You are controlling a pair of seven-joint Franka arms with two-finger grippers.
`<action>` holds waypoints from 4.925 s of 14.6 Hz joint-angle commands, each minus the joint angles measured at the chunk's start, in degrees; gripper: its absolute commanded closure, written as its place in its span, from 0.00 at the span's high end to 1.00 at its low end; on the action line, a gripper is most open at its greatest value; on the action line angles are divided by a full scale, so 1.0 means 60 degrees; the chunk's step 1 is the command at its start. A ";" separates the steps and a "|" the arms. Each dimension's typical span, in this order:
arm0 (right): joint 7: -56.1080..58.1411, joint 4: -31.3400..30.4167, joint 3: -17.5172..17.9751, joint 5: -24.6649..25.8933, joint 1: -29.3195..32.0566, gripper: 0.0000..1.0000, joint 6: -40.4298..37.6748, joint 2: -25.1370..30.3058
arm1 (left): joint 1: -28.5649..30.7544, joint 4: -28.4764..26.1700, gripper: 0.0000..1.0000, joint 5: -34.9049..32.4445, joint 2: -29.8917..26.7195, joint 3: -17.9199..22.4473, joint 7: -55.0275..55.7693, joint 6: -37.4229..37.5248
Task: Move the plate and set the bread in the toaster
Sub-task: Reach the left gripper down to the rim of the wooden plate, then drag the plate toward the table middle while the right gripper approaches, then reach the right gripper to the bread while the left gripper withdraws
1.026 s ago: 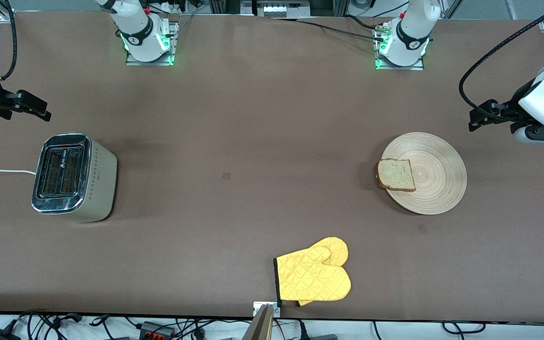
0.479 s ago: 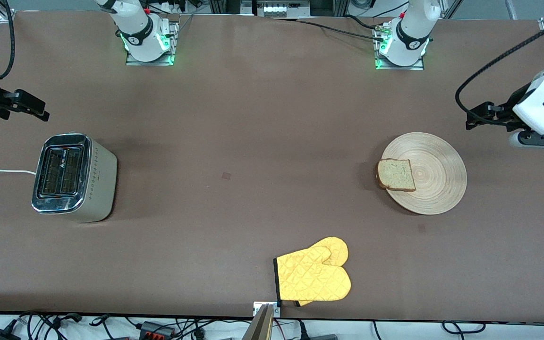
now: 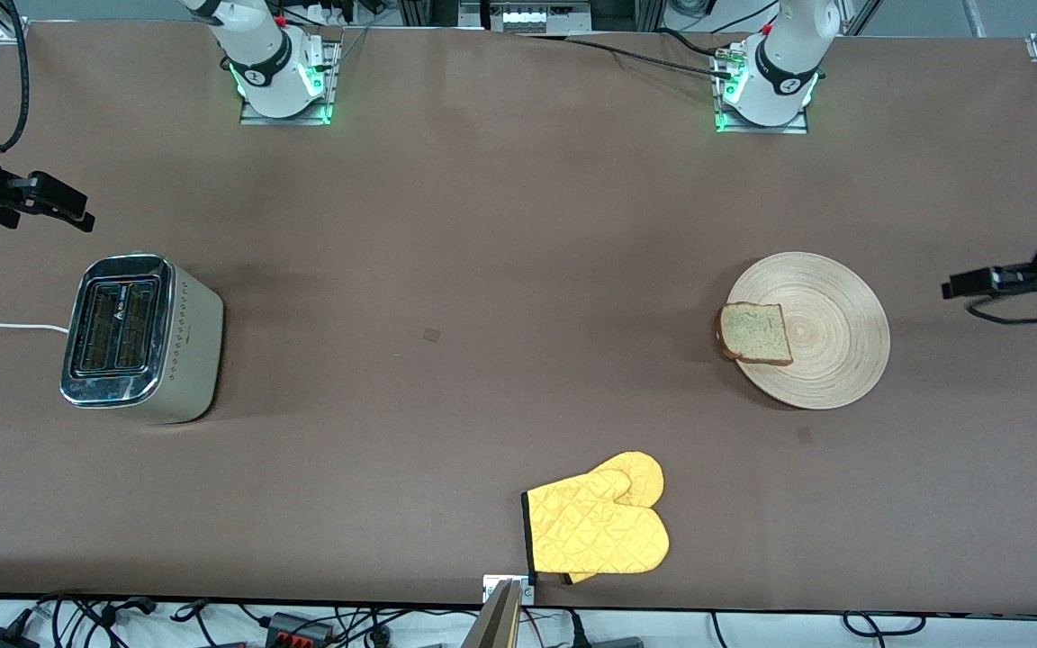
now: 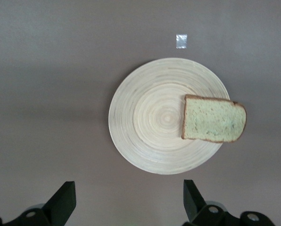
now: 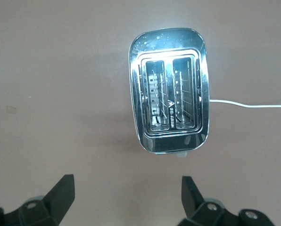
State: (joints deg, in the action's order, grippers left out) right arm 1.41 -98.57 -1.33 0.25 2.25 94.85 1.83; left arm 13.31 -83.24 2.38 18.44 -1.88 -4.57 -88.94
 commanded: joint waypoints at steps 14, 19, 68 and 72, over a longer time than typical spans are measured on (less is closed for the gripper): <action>0.0132 0.0227 0.0003 -0.0071 0.0021 1.00 -0.0179 -0.0114 | 0.3009 0.0265 1.00 0.4713 0.3531 -0.0053 -0.5006 -0.0221; 0.0117 0.0227 0.0003 -0.0071 0.0035 1.00 -0.0165 -0.0114 | 0.3522 -0.0188 0.99 0.5754 0.4441 -0.0053 -0.6605 -0.0236; -0.2051 0.0227 0.0369 -0.3162 -0.3407 1.00 0.2838 -0.4141 | -0.2893 -0.1639 0.47 1.0223 0.5365 -0.1664 -0.6548 -0.4191; -0.2036 0.0212 0.0369 -0.4404 -0.3422 1.00 0.3116 -0.4580 | -0.2761 -0.1668 1.00 1.0063 0.4883 -0.1534 -0.6607 -0.3885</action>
State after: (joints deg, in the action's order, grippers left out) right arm -9.98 -98.15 0.92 -22.56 -18.24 112.72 -24.06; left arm -3.59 -91.56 62.12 51.42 -12.08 -43.32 -113.85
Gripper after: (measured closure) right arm 0.000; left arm 0.529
